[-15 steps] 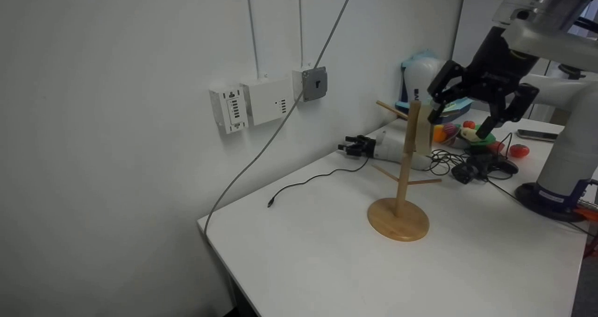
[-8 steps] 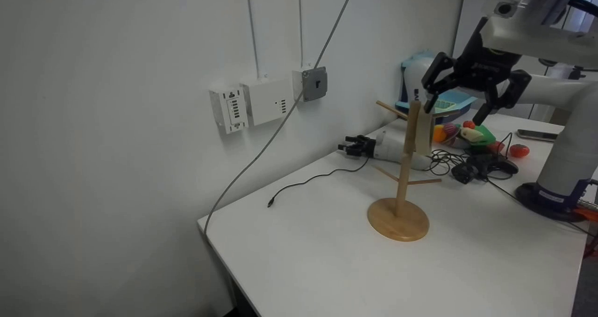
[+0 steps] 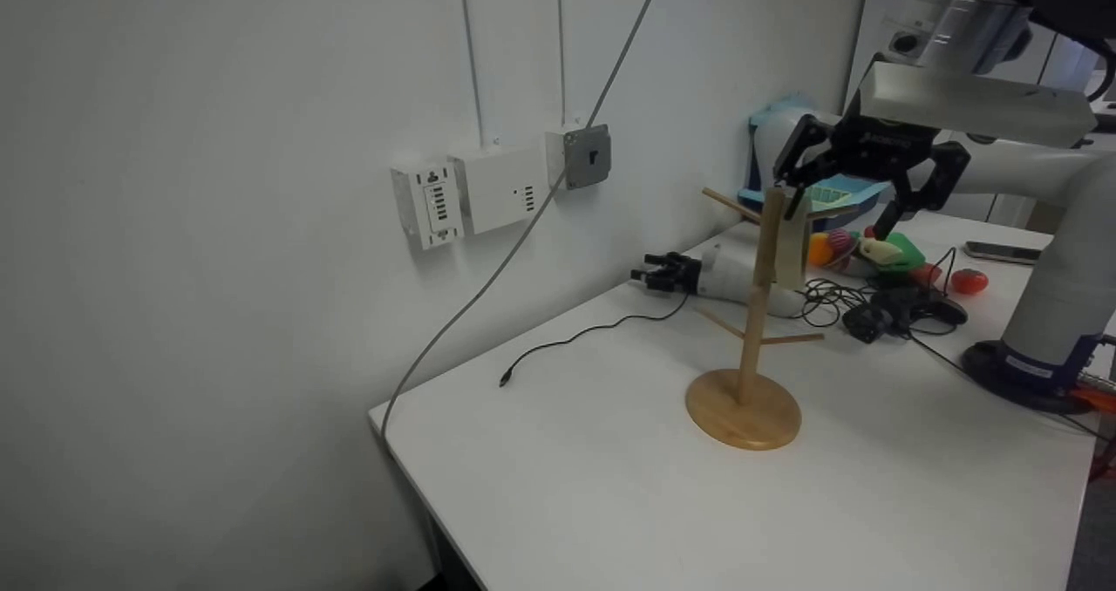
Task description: Take the masking tape and put it on the table
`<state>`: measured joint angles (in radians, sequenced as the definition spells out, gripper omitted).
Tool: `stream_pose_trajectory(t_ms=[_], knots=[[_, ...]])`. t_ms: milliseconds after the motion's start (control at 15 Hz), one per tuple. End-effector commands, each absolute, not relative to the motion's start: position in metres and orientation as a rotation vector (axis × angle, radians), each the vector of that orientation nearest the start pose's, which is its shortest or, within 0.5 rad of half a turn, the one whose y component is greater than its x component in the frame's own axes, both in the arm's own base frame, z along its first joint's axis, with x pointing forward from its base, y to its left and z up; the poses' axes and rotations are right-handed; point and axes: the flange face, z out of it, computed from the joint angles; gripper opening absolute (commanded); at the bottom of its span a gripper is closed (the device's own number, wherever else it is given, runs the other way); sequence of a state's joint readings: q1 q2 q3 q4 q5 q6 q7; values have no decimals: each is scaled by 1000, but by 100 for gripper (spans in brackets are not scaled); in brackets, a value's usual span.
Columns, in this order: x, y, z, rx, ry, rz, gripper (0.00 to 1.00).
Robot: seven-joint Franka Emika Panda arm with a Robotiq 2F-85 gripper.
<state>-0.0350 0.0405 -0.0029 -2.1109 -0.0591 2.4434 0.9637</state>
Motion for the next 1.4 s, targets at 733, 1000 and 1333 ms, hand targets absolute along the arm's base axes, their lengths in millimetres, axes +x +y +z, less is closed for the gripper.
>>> stream_pose_trajectory(t_ms=[733, 1000, 1333], knots=[[593, -15, 420, -2678, 1420, -480, 100], [601, -11, 422, -2660, 1426, -514, 100], [610, -10, 423, -2647, 1429, -567, 100]])
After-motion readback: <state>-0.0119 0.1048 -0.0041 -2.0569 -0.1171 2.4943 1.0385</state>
